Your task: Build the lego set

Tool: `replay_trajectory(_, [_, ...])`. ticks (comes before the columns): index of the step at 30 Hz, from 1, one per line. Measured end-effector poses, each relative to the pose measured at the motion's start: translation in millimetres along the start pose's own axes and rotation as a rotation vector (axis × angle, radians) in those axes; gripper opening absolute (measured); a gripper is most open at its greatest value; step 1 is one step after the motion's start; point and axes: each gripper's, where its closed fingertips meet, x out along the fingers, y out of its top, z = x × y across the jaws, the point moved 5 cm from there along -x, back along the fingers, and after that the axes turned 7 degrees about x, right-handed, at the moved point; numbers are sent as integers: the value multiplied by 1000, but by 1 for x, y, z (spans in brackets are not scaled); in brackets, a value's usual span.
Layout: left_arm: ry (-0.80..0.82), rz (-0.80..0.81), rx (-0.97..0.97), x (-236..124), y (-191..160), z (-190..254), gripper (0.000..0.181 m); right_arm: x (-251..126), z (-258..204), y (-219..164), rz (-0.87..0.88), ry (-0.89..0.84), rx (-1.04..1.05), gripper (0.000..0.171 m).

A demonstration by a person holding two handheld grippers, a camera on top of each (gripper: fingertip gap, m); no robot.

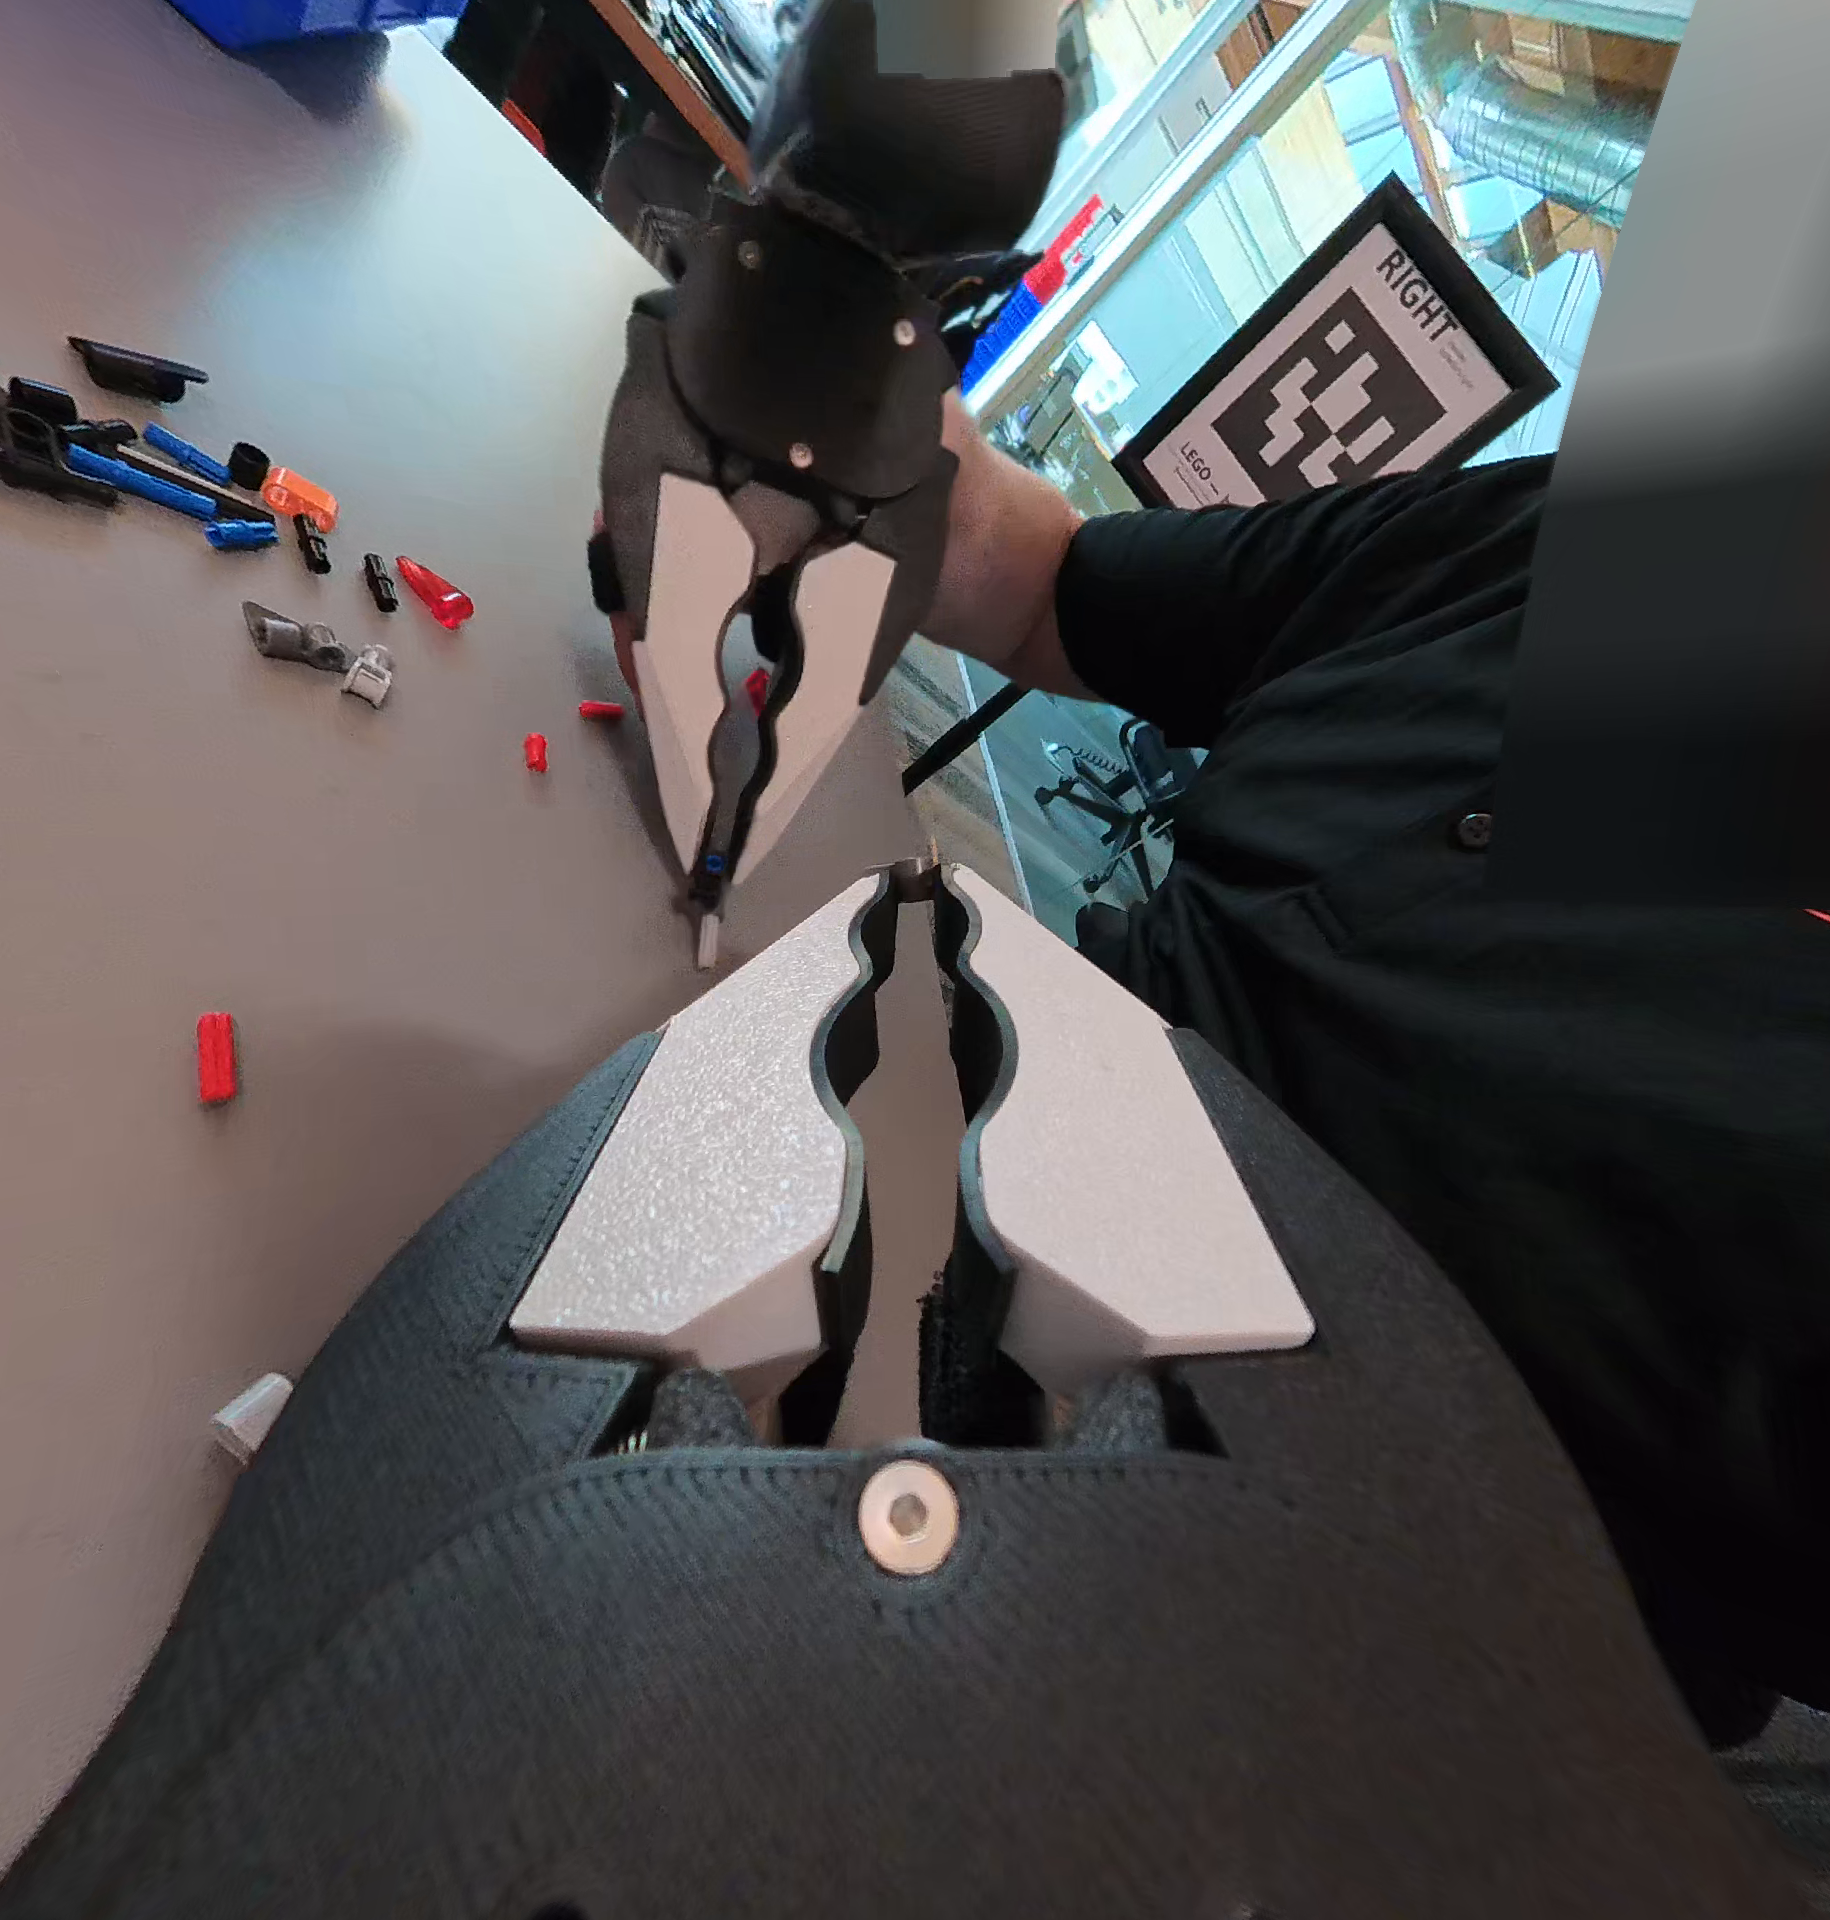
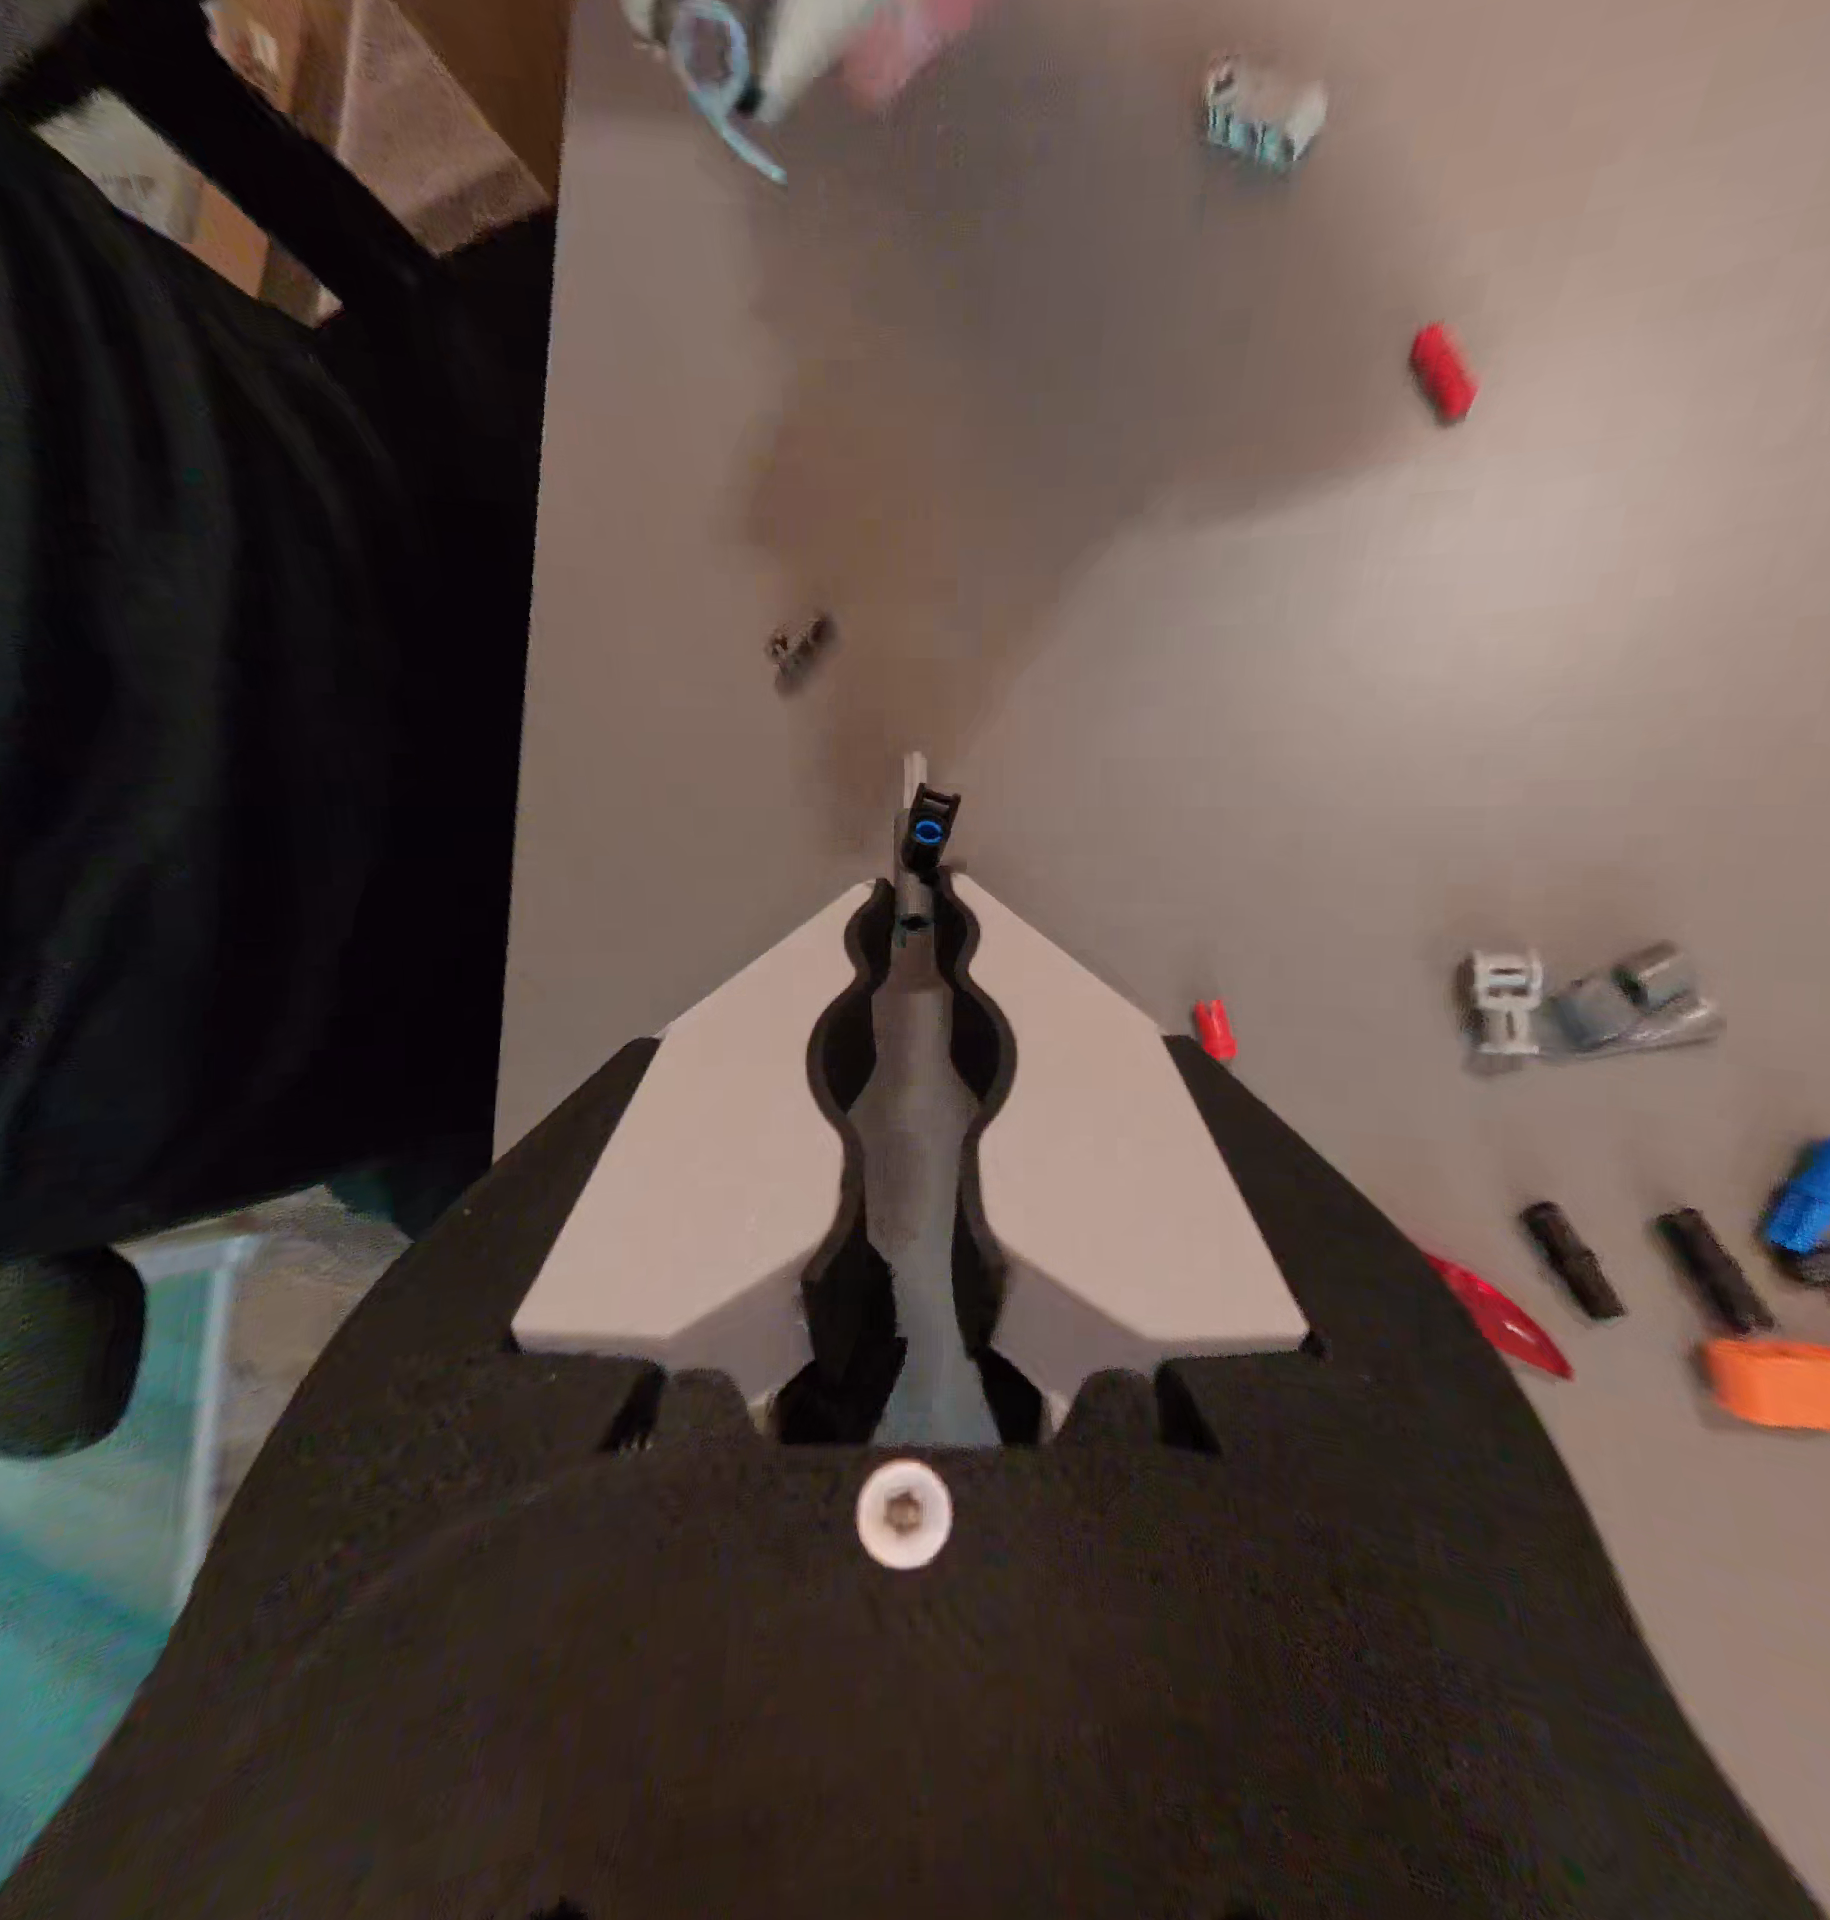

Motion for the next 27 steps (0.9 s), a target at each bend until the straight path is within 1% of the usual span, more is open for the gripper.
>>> replay_trajectory(2, [3, -5, -7, -1, -3, -1, 5, 5, 1, -2, -27, 37, 43, 5])
replay_trajectory(4, [-3, -1, -14, -2, -5, -1, 5, 3, 9, 1, -32, -60, 41, 6])
replay_trajectory(6, [-5, -2, -16, -3, -7, -1, 5, -1, 11, 4, -36, -94, 42, 21])
replay_trajectory(7, [-12, -1, -18, -3, -7, -1, 5, -4, 12, 4, -42, -107, 31, 26])
replay_trajectory(10, [-30, 2, -23, -1, -9, -1, 5, -15, 14, 7, -20, -141, 26, 32])
replay_trajectory(11, [-38, 3, -24, -1, -8, -1, 5, -21, 13, 11, 11, -159, 1, 32])
replay_trajectory(12, [-48, 9, -27, 0, -7, -1, 5, -29, 9, 18, 64, -200, -59, 27])
replay_trajectory(13, [-67, 16, -28, 1, -6, -1, 5, -38, -1, 29, 135, -226, -147, 23])
replay_trajectory(14, [-88, 20, -30, 3, -5, 0, 5, -44, -15, 39, 207, -232, -240, 22])
replay_trajectory(15, [-105, 23, -33, 6, -4, 1, 5, -48, -26, 48, 254, -262, -322, 21])
replay_trajectory(18, [-154, 38, -34, 11, 2, 2, 5, -47, -49, 64, 319, -370, -524, 16])
replay_trajectory(21, [-181, 40, -33, 16, 5, 3, 5, -38, -57, 66, 315, -434, -626, 13])
replay_trajectory(24, [-203, 54, -35, 21, 8, 3, 5, -31, -59, 67, 341, -456, -638, 8])
replay_trajectory(27, [-205, 88, -42, 20, 12, 1, 5, -32, -56, 69, 390, -507, -615, 9])
